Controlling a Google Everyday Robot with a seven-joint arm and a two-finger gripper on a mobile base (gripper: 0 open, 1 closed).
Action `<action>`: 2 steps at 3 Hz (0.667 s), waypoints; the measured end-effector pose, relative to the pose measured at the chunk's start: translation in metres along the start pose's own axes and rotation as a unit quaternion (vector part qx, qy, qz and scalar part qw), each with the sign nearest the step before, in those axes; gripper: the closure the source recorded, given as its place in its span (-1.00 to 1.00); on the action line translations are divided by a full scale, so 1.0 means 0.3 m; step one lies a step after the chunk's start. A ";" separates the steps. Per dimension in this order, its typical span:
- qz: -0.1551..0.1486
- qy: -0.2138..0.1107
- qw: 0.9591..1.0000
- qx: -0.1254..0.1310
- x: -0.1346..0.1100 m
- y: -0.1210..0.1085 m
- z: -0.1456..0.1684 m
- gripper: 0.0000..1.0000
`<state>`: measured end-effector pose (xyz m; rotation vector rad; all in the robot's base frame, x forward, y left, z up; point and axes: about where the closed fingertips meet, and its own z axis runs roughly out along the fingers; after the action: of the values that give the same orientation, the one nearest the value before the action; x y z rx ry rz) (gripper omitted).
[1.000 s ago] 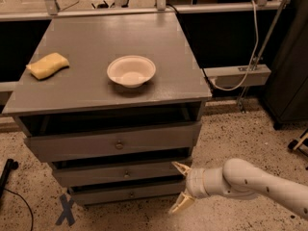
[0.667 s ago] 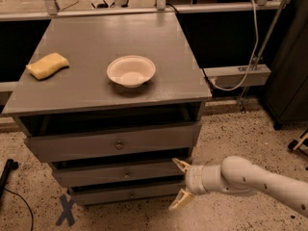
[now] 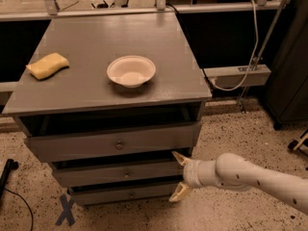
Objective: Open middle drawer
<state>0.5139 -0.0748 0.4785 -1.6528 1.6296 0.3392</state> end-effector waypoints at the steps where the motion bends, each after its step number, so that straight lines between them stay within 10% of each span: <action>1: -0.003 0.002 1.000 -0.004 0.032 -0.017 0.028 -1.00; 2: -0.011 -0.002 1.000 -0.009 0.091 -0.056 0.097 -1.00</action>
Offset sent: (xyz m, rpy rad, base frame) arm 0.0442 -0.0062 -0.0471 -0.0025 -0.0058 0.0384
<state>0.5430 -0.0770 0.4465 -1.6811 1.6084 0.3464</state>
